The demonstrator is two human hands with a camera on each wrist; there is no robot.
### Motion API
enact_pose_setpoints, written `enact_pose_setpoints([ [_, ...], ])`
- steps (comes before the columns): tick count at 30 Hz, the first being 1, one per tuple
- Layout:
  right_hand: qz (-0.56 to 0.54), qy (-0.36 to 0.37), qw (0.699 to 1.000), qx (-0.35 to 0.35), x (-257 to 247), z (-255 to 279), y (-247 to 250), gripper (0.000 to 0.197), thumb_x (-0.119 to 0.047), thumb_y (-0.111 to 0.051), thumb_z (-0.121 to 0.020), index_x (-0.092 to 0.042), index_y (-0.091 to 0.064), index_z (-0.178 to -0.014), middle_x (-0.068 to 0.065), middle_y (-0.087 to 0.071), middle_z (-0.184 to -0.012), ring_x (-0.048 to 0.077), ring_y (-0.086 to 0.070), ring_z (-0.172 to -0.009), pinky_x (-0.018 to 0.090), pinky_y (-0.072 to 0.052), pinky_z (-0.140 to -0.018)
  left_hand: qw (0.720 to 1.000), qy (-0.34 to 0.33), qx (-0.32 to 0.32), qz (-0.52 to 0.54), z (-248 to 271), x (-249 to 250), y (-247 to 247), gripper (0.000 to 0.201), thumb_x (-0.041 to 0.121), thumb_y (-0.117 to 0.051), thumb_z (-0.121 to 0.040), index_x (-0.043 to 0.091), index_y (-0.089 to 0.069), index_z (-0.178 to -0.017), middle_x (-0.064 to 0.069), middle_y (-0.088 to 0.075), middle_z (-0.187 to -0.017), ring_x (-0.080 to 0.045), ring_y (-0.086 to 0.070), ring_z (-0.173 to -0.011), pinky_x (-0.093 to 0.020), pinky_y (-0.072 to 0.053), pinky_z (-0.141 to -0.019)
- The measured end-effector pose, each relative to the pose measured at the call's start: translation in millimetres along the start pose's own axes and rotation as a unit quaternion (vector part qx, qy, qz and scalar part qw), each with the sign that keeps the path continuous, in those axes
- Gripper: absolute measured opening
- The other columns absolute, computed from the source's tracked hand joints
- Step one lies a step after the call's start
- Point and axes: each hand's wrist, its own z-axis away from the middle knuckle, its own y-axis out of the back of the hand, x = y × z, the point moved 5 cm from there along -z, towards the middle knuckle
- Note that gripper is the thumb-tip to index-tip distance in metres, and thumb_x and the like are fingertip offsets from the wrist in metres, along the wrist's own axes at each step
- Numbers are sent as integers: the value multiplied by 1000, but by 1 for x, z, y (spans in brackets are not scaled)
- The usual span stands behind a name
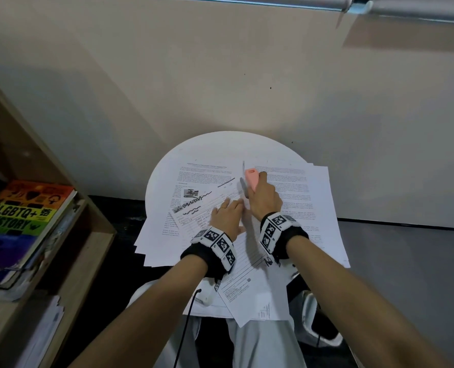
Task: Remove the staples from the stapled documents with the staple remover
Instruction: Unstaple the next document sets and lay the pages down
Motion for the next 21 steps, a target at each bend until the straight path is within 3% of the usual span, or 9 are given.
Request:
enact_pose_setpoints([
  [2,-11,27,1000,7,0,9,12,37,-32,-48,-96,-10,-40,-124,16,-61,-112,35,-60,-96,35,-40,-69,999,-15,6,34,-2,-2,1,55,21,-57,-92,14,-37,-143,0,-32,-152,-25,-26,-143,-49,-26,-116],
  [4,-32,42,998,21,6,22,25,34,-29,-49,-95,-11,-40,-123,14,-61,-112,34,-59,-94,34,-39,-68,986,-26,86,141,0,0,10,34,16,-50,-96,10,-55,-129,-7,-54,-136,-22,-52,-122,-37,-42,-105],
  [5,-39,47,998,29,10,30,32,34,-29,-49,-95,-12,-40,-122,13,-61,-110,34,-58,-93,35,-39,-68,963,-17,140,230,6,5,17,30,15,-46,-98,6,-59,-123,-9,-62,-124,-20,-59,-110,-31,-46,-98],
  [7,-53,51,996,44,21,47,44,33,-30,-49,-94,-15,-40,-122,10,-62,-106,32,-58,-90,35,-40,-68,884,6,213,417,24,19,25,27,14,-43,-100,2,-60,-117,-11,-67,-107,-17,-63,-92,-24,-49,-85],
  [8,-61,52,995,51,26,57,50,32,-31,-49,-94,-17,-39,-122,8,-62,-105,31,-59,-89,35,-41,-69,842,11,222,491,32,28,28,25,14,-44,-99,2,-60,-114,-12,-68,-101,-16,-65,-85,-22,-51,-79],
  [10,-76,50,994,61,37,75,62,31,-31,-47,-95,-19,-39,-122,5,-62,-102,28,-59,-87,35,-42,-69,798,13,219,561,44,50,27,19,11,-51,-96,1,-63,-107,-12,-68,-92,-14,-66,-77,-15,-54,-68],
  [14,-81,48,993,76,61,112,86,32,-33,-47,-95,-22,-37,-123,2,-62,-101,28,-59,-85,37,-46,-70,768,27,220,601,64,86,21,11,5,-63,-87,-2,-67,-95,-14,-66,-81,-12,-63,-67,-12,-53,-61],
  [18,-79,46,990,105,93,152,112,28,-34,-48,-93,-24,-40,-118,1,-62,-99,27,-60,-84,42,-51,-71,793,3,205,573,78,123,17,13,4,-64,-86,-5,-68,-93,-12,-66,-77,-4,-61,-57,-15,-54,-64],
  [21,-84,39,990,109,131,188,126,30,-34,-51,-92,-26,-40,-119,3,-64,-94,27,-60,-78,40,-50,-65,791,-5,201,578,77,150,19,11,-2,-60,-87,-9,-67,-91,-11,-64,-73,5,-58,-46,-10,-52,-58],
])
